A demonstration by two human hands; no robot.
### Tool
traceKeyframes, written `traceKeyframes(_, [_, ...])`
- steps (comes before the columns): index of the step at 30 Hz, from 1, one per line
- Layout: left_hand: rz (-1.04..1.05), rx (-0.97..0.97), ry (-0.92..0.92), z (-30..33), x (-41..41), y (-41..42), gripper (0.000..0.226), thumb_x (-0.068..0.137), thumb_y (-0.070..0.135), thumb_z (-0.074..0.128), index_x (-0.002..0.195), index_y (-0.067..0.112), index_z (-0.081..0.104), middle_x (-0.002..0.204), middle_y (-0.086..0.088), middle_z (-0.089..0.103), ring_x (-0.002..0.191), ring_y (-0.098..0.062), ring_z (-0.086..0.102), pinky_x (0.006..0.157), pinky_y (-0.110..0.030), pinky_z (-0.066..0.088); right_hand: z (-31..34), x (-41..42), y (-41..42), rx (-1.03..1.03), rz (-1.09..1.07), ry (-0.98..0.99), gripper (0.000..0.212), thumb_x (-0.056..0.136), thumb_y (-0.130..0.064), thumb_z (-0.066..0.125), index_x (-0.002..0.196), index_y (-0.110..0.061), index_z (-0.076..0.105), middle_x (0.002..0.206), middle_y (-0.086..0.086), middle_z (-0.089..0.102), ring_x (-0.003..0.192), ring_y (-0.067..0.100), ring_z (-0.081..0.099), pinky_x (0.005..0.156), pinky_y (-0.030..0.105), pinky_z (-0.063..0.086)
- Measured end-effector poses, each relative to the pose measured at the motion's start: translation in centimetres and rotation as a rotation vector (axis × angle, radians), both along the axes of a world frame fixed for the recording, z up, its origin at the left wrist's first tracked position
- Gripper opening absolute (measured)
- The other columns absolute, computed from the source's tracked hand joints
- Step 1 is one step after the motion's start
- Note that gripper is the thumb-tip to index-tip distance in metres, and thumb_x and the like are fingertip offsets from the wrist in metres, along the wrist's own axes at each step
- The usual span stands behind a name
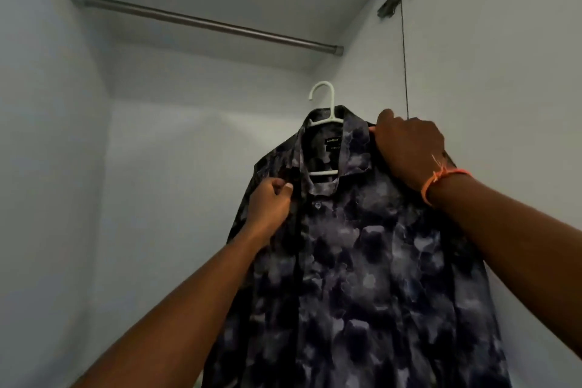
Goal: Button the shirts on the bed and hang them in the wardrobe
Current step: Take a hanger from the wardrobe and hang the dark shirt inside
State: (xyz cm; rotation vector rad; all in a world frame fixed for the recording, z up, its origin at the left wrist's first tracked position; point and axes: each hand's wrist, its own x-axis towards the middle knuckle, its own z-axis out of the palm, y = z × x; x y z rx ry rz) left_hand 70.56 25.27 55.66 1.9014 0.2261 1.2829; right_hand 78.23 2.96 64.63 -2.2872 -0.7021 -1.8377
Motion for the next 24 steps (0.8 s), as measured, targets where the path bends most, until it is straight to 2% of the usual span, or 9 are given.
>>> traceKeyframes(3, [-0.016,0.081,0.009,2.5,4.5,1.4,0.033,0.098,0.032,0.055,0.123,0.011,0.057,0.105,0.002,0.062,0.093,-0.014,0.058,0.078,-0.024,0.042,3.6,3.8,2.7,0.027,0.026,-0.032,0.012,0.098,-0.014,0.035,0.087,-0.009,0.040,0.092,0.024,0.067,0.082,0.043,0.064,0.060,0.039,0.031])
traceKeyframes(5, [-0.036,0.125,0.007,4.1,7.1,2.1,0.039,0.101,0.034,0.050,0.132,0.011,0.048,0.103,0.004,0.056,0.091,-0.011,0.052,0.075,-0.022,0.036,5.7,5.8,4.4,0.042,0.010,-0.066,0.014,0.096,-0.009,0.037,0.092,-0.004,0.050,0.096,0.026,0.067,0.087,0.044,0.063,0.063,0.040,0.032])
traceKeyframes(7, [-0.072,0.153,-0.009,5.6,10.2,3.1,0.045,0.102,0.035,0.047,0.138,0.010,0.040,0.103,0.004,0.053,0.089,-0.012,0.051,0.075,-0.025,0.036,7.6,7.9,5.7,0.047,-0.024,-0.106,0.019,0.095,-0.007,0.038,0.098,0.002,0.056,0.100,0.028,0.066,0.090,0.046,0.063,0.066,0.041,0.033])
traceKeyframes(9, [-0.102,0.176,-0.017,7.1,12.8,4.2,0.045,0.103,0.036,0.044,0.139,0.010,0.037,0.104,0.002,0.055,0.088,-0.014,0.053,0.072,-0.028,0.037,9.2,9.6,6.8,0.036,-0.063,-0.140,0.019,0.096,-0.007,0.039,0.096,0.001,0.056,0.102,0.028,0.066,0.092,0.046,0.063,0.067,0.040,0.033])
traceKeyframes(12, [-0.161,0.194,-0.067,9.6,16.5,6.2,0.043,0.103,0.033,0.045,0.140,0.012,0.036,0.121,-0.003,0.055,0.100,-0.017,0.052,0.082,-0.028,0.038,11.7,12.2,9.0,0.043,-0.114,-0.174,0.012,0.095,-0.006,0.042,0.087,-0.006,0.051,0.101,0.025,0.066,0.092,0.045,0.064,0.066,0.039,0.034])
traceKeyframes(15, [-0.209,0.199,-0.128,11.6,19.6,7.5,0.048,0.102,0.030,0.048,0.144,0.012,0.034,0.133,-0.005,0.054,0.116,-0.021,0.054,0.092,-0.029,0.041,14.3,14.9,10.8,0.029,-0.201,-0.178,0.010,0.094,-0.006,0.046,0.088,-0.005,0.055,0.103,0.023,0.067,0.094,0.043,0.064,0.067,0.038,0.036])
traceKeyframes(20, [-0.256,0.238,-0.137,13.9,24.7,10.1,0.053,0.100,0.030,0.053,0.145,0.012,0.030,0.130,-0.005,0.051,0.117,-0.022,0.053,0.102,-0.036,0.044,18.7,19.0,14.1,0.068,-0.256,-0.196,0.017,0.095,-0.007,0.047,0.100,0.002,0.060,0.106,0.023,0.066,0.098,0.043,0.063,0.069,0.038,0.036])
traceKeyframes(24, [-0.298,0.221,-0.187,15.4,26.9,12.0,0.052,0.098,0.026,0.056,0.142,0.013,0.031,0.134,-0.006,0.053,0.118,-0.025,0.056,0.103,-0.044,0.047,21.3,20.8,15.4,0.131,-0.255,-0.204,0.012,0.092,-0.007,0.051,0.096,0.000,0.060,0.107,0.024,0.065,0.100,0.044,0.063,0.070,0.038,0.036])
